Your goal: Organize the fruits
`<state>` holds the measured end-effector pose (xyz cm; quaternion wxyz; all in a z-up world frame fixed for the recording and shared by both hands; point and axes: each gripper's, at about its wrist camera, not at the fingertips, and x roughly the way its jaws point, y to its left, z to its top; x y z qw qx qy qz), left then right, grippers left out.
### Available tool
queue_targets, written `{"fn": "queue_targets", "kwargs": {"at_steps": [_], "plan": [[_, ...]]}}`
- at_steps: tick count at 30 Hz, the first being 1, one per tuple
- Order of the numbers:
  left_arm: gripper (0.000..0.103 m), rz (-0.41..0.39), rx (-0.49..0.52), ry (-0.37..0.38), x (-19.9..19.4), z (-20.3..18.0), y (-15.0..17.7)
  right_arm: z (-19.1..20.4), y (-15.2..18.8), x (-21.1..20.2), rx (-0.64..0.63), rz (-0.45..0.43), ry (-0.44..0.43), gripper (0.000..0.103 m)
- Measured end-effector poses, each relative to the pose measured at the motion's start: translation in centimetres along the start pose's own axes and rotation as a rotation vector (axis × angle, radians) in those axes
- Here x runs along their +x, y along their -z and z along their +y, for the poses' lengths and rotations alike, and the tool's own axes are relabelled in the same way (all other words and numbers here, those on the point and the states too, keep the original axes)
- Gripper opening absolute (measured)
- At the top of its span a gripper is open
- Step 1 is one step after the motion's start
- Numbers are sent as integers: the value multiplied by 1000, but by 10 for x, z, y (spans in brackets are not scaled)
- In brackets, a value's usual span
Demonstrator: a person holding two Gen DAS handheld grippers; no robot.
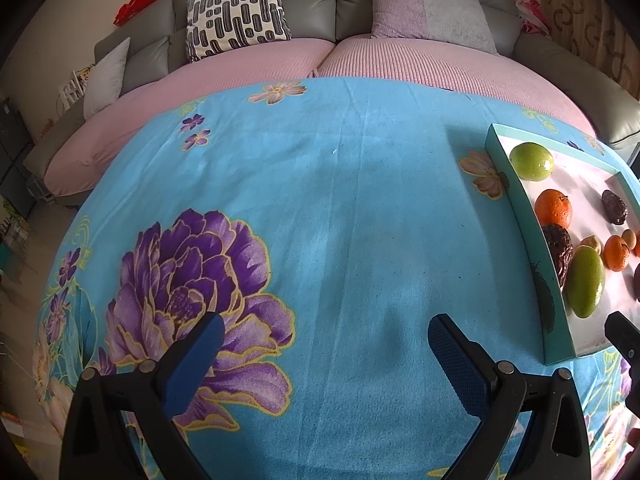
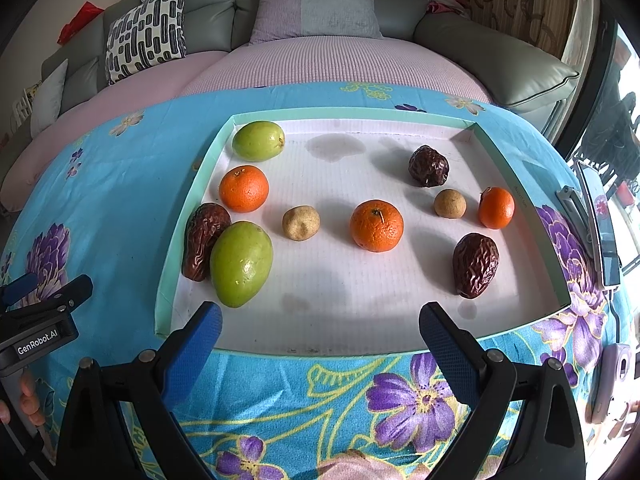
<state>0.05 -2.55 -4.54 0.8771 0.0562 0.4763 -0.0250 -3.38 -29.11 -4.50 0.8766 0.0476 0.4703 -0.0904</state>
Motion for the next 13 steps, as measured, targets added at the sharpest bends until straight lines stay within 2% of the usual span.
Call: {"fn": "queue_targets", "kwargs": {"at_steps": [13], "plan": [[103, 3, -23, -23, -1, 8, 3, -1, 1, 1, -1, 4, 3, 99]]}}
